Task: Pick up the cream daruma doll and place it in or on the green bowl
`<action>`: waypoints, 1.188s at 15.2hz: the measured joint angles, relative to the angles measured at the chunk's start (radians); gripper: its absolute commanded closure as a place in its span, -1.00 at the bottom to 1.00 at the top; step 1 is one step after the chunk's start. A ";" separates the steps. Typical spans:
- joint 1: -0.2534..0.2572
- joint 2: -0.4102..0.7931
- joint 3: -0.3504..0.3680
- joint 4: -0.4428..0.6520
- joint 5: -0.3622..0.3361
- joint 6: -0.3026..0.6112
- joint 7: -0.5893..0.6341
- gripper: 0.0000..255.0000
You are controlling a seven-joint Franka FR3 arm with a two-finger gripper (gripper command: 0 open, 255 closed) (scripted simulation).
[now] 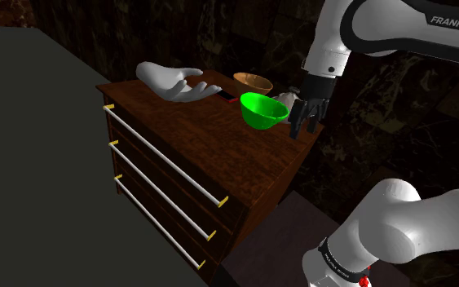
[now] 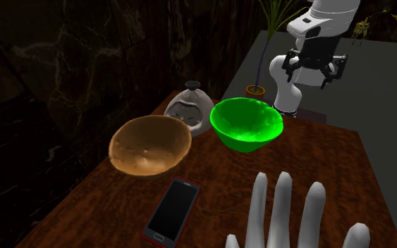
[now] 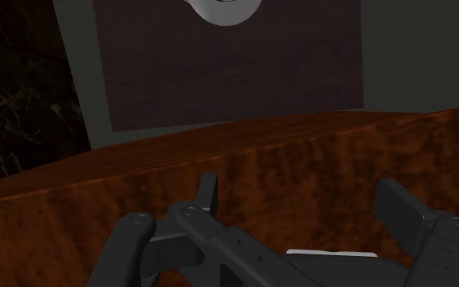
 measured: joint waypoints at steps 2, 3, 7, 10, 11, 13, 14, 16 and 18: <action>-0.003 0.009 -0.006 0.004 -0.007 0.009 -0.007 -1.00; -0.010 0.027 -0.020 0.019 -0.020 0.018 -0.023 -1.00; -0.037 0.094 -0.079 0.066 -0.075 0.073 -0.091 -1.00; -0.053 0.153 -0.121 0.111 -0.106 0.117 -0.138 -1.00; -0.058 0.170 -0.134 0.129 -0.114 0.126 -0.154 -1.00; -0.069 0.218 -0.166 0.167 -0.131 0.155 -0.191 -1.00; -0.074 0.234 -0.180 0.180 -0.137 0.170 -0.207 -1.00; -0.078 0.288 -0.203 0.227 -0.141 0.198 -0.233 -1.00; -0.089 0.327 -0.237 0.273 -0.149 0.213 -0.274 -1.00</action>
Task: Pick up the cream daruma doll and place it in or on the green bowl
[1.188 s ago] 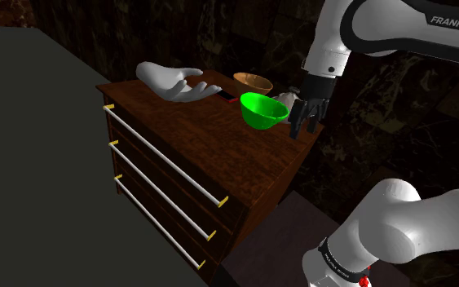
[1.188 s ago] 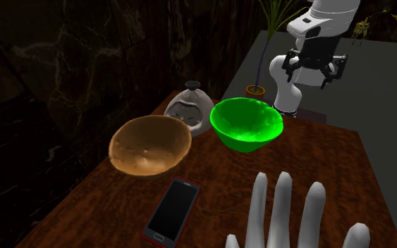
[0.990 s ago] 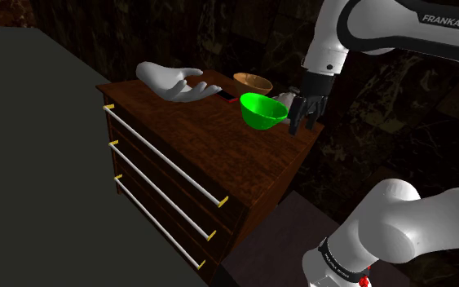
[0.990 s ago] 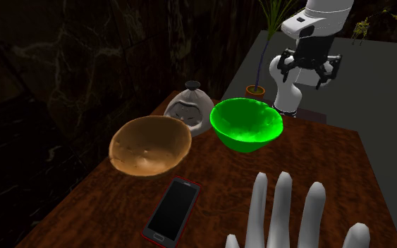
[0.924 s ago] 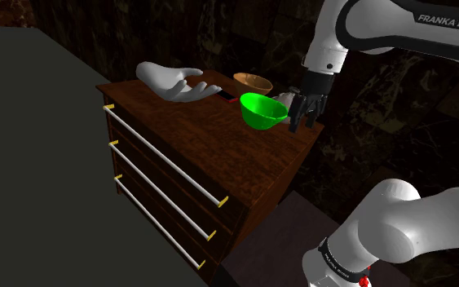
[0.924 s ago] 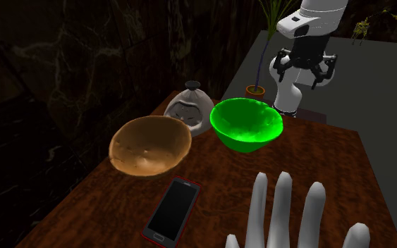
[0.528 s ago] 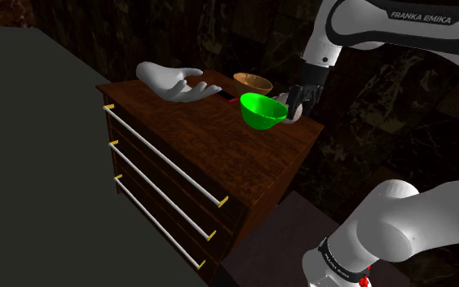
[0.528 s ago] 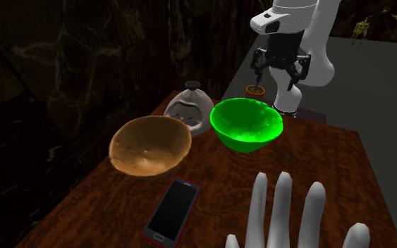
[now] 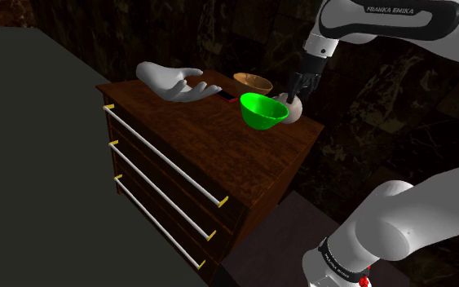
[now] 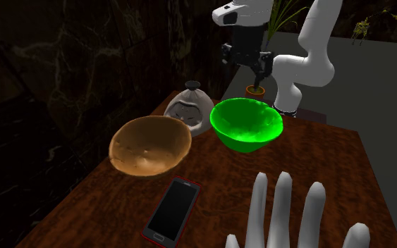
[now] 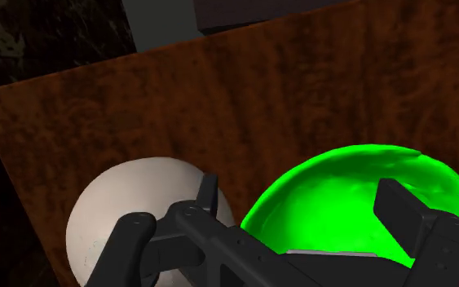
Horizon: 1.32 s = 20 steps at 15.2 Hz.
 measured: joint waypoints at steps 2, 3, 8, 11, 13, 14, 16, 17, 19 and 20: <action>-0.007 0.055 -0.030 0.059 0.001 0.017 -0.038 -1.00; -0.010 0.077 -0.042 0.082 0.003 0.026 -0.053 -1.00; -0.024 0.215 -0.104 0.229 0.035 0.065 -0.137 -1.00; -0.040 0.299 -0.142 0.329 0.067 0.073 -0.195 -1.00; -0.044 0.320 -0.150 0.340 0.076 0.088 -0.209 -1.00; -0.045 0.321 -0.151 0.328 0.077 0.102 -0.210 -1.00; -0.045 0.326 -0.152 0.310 0.079 0.126 -0.212 -1.00; -0.046 0.327 -0.153 0.296 0.079 0.141 -0.214 -1.00; -0.046 0.329 -0.153 0.277 0.080 0.161 -0.214 -1.00; -0.046 0.329 -0.153 0.270 0.080 0.168 -0.213 -1.00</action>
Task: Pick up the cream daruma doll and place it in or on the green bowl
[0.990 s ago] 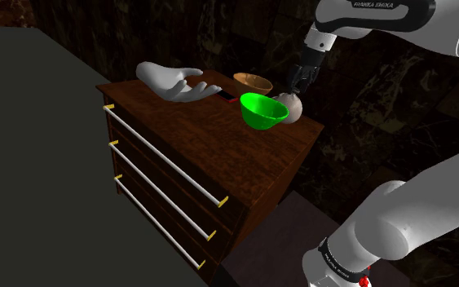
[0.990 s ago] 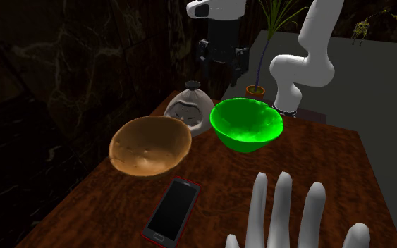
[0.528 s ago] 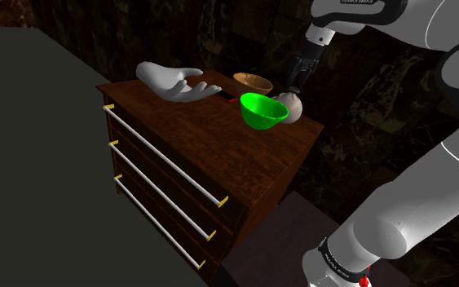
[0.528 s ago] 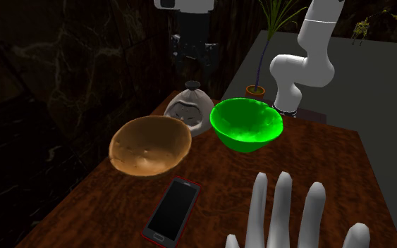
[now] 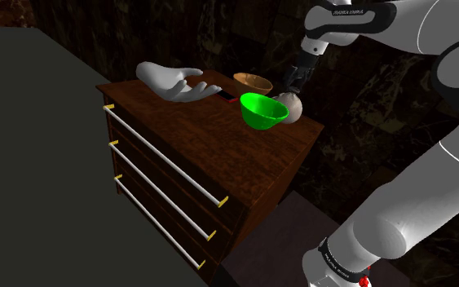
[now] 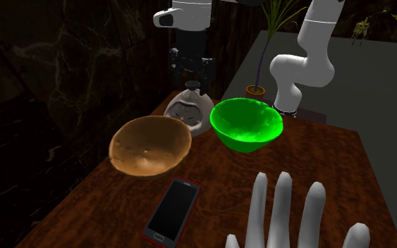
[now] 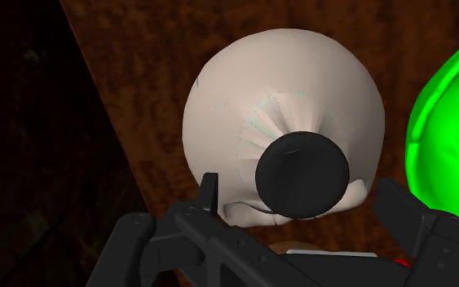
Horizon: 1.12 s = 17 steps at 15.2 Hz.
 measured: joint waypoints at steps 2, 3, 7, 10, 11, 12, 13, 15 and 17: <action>0.000 0.000 0.000 -0.004 0.000 0.005 -0.001 -1.00; 0.000 0.000 0.000 -0.005 0.000 0.005 -0.001 -1.00; 0.000 0.000 0.000 -0.005 0.000 0.006 -0.001 1.00; 0.000 0.000 0.000 -0.005 0.000 0.005 -0.001 1.00; 0.000 0.000 0.000 -0.005 0.000 0.005 -0.001 1.00; 0.000 0.000 0.000 -0.005 0.000 0.005 -0.001 1.00; 0.000 0.000 0.000 -0.005 0.000 0.005 -0.001 1.00; 0.000 0.000 0.000 -0.005 0.000 0.005 -0.001 1.00; 0.000 0.000 0.000 0.000 0.000 0.000 0.000 1.00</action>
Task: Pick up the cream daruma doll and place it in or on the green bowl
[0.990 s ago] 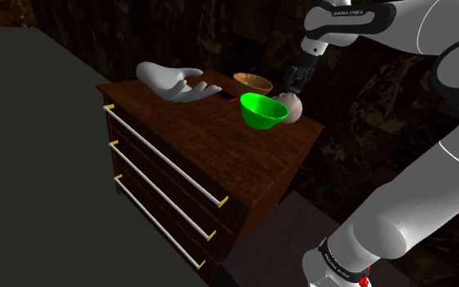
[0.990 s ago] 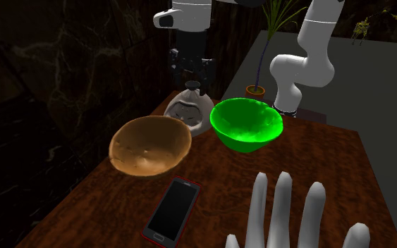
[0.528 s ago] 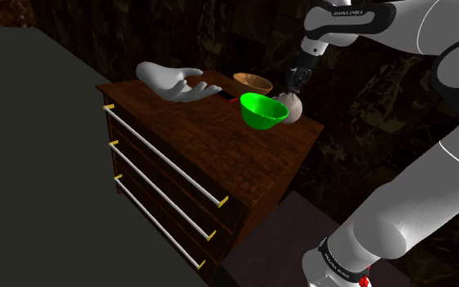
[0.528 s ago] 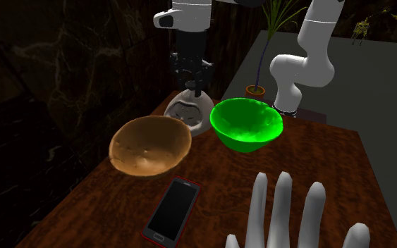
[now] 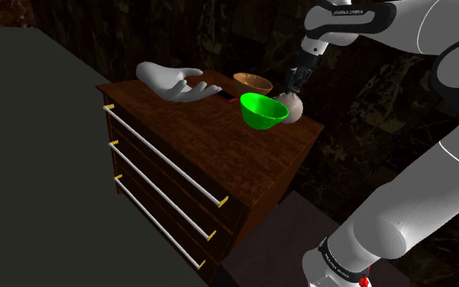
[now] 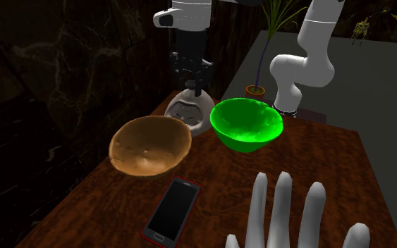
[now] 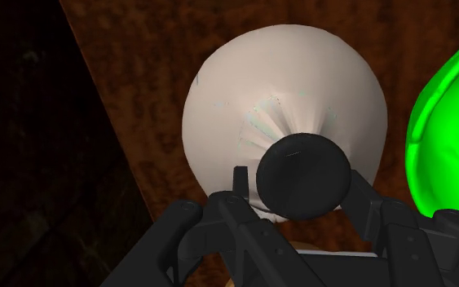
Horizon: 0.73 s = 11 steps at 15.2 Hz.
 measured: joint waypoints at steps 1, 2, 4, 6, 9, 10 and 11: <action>0.000 -0.002 0.000 0.007 -0.001 -0.010 0.000 1.00; 0.000 0.001 0.000 0.023 0.000 -0.023 0.001 1.00; 0.000 0.002 0.000 0.046 0.001 -0.045 0.000 1.00; -0.001 0.003 -0.001 0.077 0.001 -0.075 -0.003 1.00; 0.000 0.013 -0.001 0.125 0.005 -0.115 -0.002 1.00; 0.001 0.010 0.000 0.137 0.004 -0.129 -0.001 1.00; 0.001 0.017 -0.001 0.159 0.007 -0.144 -0.002 1.00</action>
